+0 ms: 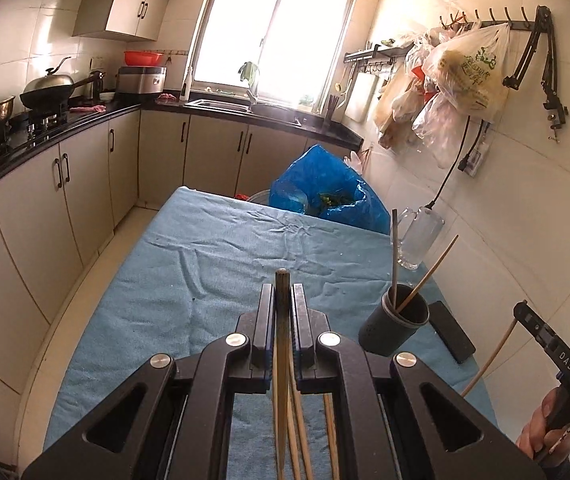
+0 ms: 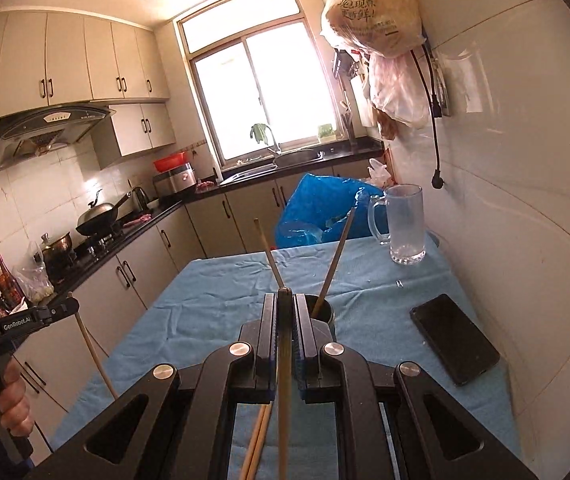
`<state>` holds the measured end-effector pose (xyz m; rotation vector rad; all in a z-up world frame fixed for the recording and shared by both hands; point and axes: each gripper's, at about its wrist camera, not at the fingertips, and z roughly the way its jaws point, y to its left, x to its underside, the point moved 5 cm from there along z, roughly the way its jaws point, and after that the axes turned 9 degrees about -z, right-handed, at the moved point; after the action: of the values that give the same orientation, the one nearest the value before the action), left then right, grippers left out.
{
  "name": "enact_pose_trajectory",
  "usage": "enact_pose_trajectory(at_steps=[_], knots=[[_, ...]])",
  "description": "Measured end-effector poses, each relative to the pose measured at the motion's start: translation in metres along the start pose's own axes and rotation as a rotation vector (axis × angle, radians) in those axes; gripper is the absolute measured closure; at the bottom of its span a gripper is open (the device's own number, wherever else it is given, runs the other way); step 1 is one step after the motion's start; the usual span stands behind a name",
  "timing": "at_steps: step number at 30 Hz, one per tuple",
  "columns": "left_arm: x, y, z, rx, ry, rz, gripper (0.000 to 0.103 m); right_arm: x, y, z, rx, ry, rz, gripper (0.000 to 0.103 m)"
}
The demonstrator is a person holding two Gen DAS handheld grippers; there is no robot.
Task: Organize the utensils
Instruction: 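Carry both held chopsticks upright to the black cup and lower them in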
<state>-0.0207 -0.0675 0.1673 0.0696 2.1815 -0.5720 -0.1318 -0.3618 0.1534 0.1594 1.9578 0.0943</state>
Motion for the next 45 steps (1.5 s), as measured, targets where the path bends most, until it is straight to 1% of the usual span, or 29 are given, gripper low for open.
enact_pose_trajectory(at_steps=[13, 24, 36, 45], knots=[[-0.002, -0.008, -0.004, 0.018, -0.002, 0.003, 0.096, -0.008, -0.005, -0.010, -0.005, -0.039, 0.025, 0.095], [-0.010, -0.030, -0.003, 0.055, 0.006, 0.025, 0.096, -0.019, -0.012, -0.017, 0.006, -0.069, 0.059, 0.095], [-0.029, -0.062, 0.000, 0.100, 0.010, 0.055, 0.096, -0.051, -0.015, -0.032, 0.005, -0.147, 0.047, 0.095], [-0.046, -0.093, 0.000, 0.111, -0.019, 0.095, 0.096, -0.077, -0.022, -0.039, 0.017, -0.204, 0.032, 0.095]])
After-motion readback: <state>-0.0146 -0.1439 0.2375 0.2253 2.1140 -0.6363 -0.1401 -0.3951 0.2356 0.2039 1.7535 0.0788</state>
